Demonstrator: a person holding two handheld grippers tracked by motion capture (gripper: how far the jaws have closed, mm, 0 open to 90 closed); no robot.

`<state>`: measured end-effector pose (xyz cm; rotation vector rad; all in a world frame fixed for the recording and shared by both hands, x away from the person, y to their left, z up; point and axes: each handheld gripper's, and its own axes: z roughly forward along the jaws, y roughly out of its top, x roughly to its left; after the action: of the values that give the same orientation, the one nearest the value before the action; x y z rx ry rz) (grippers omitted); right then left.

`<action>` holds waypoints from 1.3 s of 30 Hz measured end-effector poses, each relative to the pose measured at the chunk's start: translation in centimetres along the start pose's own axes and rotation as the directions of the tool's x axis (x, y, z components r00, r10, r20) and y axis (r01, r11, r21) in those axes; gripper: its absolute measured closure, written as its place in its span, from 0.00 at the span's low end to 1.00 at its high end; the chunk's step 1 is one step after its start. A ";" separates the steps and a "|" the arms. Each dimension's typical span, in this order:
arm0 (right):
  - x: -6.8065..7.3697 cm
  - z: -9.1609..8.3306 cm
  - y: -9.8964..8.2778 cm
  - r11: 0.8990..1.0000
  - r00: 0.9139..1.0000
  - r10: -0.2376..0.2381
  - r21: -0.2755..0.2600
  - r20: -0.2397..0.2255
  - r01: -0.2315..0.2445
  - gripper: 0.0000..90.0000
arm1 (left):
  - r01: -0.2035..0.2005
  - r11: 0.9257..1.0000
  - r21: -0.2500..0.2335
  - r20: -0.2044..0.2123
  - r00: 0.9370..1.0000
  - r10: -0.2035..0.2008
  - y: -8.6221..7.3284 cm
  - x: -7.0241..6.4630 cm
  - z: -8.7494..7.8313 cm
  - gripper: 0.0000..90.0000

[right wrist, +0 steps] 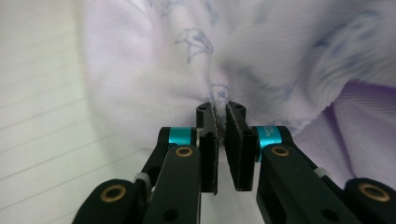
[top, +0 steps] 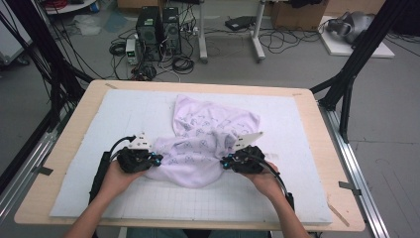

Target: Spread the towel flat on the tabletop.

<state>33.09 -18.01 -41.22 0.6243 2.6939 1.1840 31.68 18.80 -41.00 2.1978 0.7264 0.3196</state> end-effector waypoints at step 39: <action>1.1 -2.0 -4.7 0.997 1.000 0.013 0.081 0.008 -0.014 0.96 | -0.068 0.996 0.061 0.039 0.997 0.066 -0.5 -2.6 2.4 0.96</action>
<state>30.03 -21.73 -43.24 0.6573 2.7473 1.0772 30.46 16.09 -43.00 2.2847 0.6516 0.2926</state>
